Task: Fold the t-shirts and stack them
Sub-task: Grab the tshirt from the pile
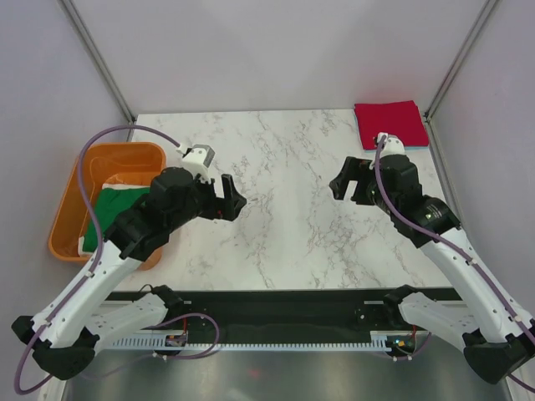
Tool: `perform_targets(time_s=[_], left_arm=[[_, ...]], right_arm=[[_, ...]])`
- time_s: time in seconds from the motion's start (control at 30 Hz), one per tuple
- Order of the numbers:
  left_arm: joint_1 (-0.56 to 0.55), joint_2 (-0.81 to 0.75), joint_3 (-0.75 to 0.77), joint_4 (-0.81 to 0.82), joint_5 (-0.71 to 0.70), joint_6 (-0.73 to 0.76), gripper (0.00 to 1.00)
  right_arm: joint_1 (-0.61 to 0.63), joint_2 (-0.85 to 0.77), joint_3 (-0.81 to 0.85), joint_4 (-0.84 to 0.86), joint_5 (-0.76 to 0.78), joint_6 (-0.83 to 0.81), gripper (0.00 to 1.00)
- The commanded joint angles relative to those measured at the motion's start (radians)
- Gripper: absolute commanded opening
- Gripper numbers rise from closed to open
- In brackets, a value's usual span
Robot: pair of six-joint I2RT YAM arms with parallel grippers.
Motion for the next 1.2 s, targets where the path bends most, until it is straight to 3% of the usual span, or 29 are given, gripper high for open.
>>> perform_targets(time_s=[0.0, 0.2, 0.3, 0.33, 0.47, 0.73, 0.97, 1.17], left_arm=[[0.000, 0.017, 0.054, 0.023, -0.093, -0.048, 0.99], [0.041, 0.121, 0.149, 0.001, -0.319, -0.119, 0.95], [0.184, 0.201, 0.233, -0.028, -0.304, -0.183, 0.88], [0.295, 0.226, 0.252, -0.036, -0.278, -0.205, 0.87], [0.561, 0.318, 0.347, -0.127, -0.146, -0.338, 0.80], [0.895, 0.475, 0.323, -0.296, -0.267, -0.576, 0.75], [1.042, 0.670, 0.277, -0.324, -0.365, -0.772, 0.70], [1.049, 0.885, 0.431, -0.321, -0.337, -0.760, 0.70]], right_arm=[[0.000, -0.021, -0.002, 0.012, 0.027, 0.015, 0.98], [0.000, -0.031, -0.023, 0.012, 0.020, 0.012, 0.98], [0.000, -0.037, -0.032, 0.011, 0.011, 0.004, 0.98], [0.000, -0.040, -0.035, 0.012, 0.010, 0.000, 0.98], [0.002, -0.052, -0.048, 0.011, -0.013, -0.014, 0.98], [0.000, -0.074, -0.083, 0.023, -0.049, -0.042, 0.98], [0.000, -0.042, -0.049, 0.009, -0.110, -0.072, 0.98], [0.000, -0.015, -0.032, 0.012, -0.113, -0.043, 0.98]])
